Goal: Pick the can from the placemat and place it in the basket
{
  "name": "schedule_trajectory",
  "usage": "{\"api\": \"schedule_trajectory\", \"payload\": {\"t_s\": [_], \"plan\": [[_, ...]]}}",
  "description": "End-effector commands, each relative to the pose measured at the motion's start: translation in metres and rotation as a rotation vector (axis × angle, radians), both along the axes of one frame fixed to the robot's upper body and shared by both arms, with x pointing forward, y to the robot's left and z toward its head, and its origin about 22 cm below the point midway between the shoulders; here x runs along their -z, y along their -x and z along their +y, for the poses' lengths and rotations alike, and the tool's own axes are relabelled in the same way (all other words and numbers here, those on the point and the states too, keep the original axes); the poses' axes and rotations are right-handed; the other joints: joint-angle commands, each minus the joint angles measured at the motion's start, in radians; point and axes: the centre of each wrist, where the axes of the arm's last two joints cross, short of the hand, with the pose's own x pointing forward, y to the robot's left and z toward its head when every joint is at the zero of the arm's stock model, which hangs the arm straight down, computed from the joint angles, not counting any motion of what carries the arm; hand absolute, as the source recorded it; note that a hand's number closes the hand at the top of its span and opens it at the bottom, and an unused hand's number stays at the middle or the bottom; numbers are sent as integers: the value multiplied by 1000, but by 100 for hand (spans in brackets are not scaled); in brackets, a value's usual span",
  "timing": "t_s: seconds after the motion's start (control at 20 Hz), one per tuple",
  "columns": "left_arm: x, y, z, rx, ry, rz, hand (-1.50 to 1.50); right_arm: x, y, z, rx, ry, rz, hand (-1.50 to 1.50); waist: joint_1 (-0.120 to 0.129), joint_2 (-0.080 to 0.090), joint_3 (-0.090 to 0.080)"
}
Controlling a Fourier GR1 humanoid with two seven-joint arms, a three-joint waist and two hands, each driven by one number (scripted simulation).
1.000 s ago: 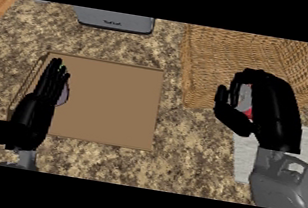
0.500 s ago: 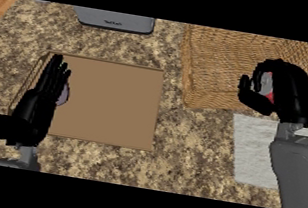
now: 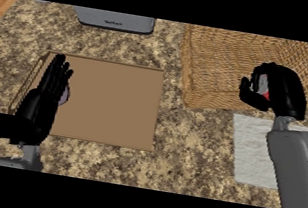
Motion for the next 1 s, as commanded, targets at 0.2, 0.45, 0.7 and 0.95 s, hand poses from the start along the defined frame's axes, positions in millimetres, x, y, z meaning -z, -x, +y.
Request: {"api": "schedule_trajectory", "payload": {"t_s": [0.2, 0.45, 0.7, 0.95], "plan": [[3, 3, 0, 6, -12, -1, 0, 19, -32, -29, 9, -28, 8, 150, 4, 1, 0], [9, 6, 2, 14, 4, 6, 0, 36, -26, -41, 70, -42, 43, 150, 4, 2, 0], [0, 11, 16, -9, 0, -8, 0, 39, -24, -63, 83, -85, 53, -150, 3, 0, 0], [0, 8, 2, 12, -4, 0, 0, 47, -43, -46, 41, -83, 36, -150, 9, 2, 0]]}}
